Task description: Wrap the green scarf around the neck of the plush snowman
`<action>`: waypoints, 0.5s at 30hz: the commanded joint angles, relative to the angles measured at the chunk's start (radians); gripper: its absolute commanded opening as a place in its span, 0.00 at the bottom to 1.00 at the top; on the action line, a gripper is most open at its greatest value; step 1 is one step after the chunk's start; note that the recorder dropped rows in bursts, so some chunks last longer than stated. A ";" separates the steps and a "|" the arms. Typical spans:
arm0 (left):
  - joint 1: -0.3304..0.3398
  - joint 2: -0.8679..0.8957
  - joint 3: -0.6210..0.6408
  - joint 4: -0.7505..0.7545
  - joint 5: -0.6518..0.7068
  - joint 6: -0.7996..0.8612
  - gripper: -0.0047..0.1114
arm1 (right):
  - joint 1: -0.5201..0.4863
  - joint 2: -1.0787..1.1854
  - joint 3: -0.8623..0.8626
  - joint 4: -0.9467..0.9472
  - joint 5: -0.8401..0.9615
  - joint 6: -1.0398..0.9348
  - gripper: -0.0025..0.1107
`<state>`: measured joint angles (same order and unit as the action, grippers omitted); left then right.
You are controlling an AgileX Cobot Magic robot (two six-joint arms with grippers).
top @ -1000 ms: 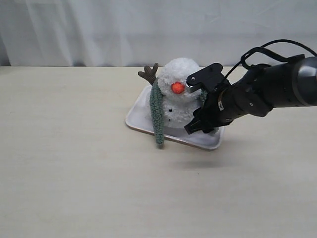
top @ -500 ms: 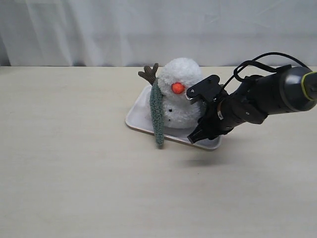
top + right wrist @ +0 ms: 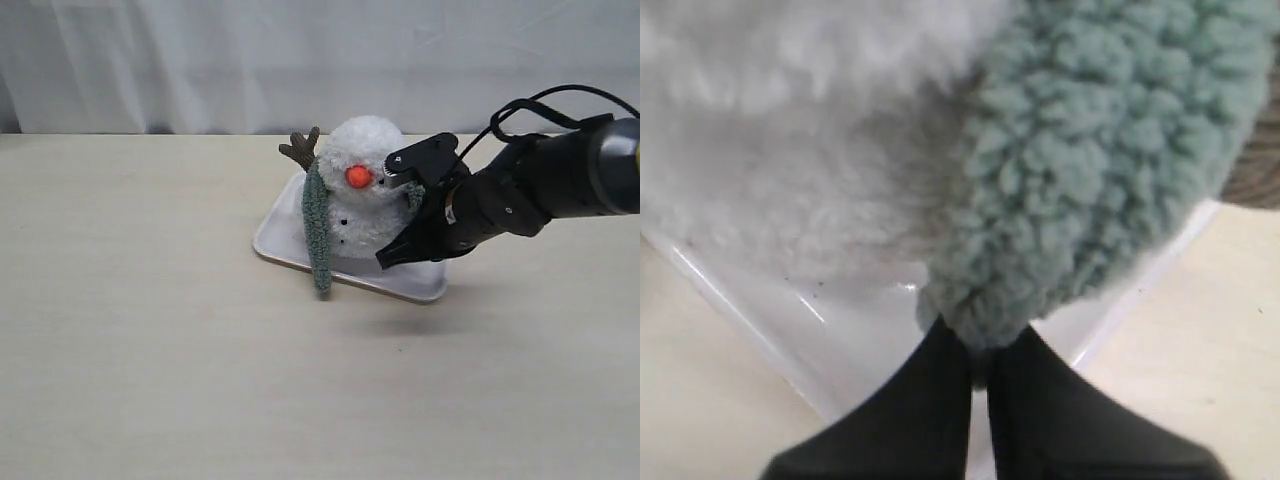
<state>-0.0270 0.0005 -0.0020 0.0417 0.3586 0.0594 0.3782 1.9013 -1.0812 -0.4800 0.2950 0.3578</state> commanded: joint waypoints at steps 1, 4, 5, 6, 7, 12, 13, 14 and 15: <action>-0.008 0.000 0.002 0.000 -0.013 0.003 0.04 | -0.003 -0.051 0.005 0.129 0.075 -0.005 0.06; -0.008 0.000 0.002 0.000 -0.011 0.003 0.04 | -0.003 -0.063 0.005 0.267 0.119 -0.095 0.06; -0.008 0.000 0.002 0.000 -0.011 0.003 0.04 | -0.003 -0.065 0.005 0.336 0.135 -0.154 0.06; -0.008 0.000 0.002 0.000 -0.011 0.003 0.04 | -0.003 -0.067 0.005 0.398 0.148 -0.213 0.06; -0.008 0.000 0.002 0.000 -0.011 0.003 0.04 | -0.003 -0.067 0.005 0.480 0.163 -0.288 0.06; -0.008 0.000 0.002 0.000 -0.011 0.003 0.04 | -0.003 -0.067 0.005 0.902 0.211 -0.704 0.06; -0.008 0.000 0.002 0.000 -0.011 0.003 0.04 | -0.003 -0.067 0.005 0.965 0.205 -0.766 0.06; -0.008 0.000 0.002 0.000 -0.011 0.003 0.04 | -0.003 -0.065 0.005 1.009 0.198 -0.796 0.06; -0.008 0.000 0.002 0.000 -0.011 0.003 0.04 | -0.003 -0.062 0.005 1.042 0.189 -0.807 0.06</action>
<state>-0.0270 0.0005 -0.0020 0.0417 0.3586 0.0594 0.3782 1.8433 -1.0812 0.4246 0.4976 -0.3247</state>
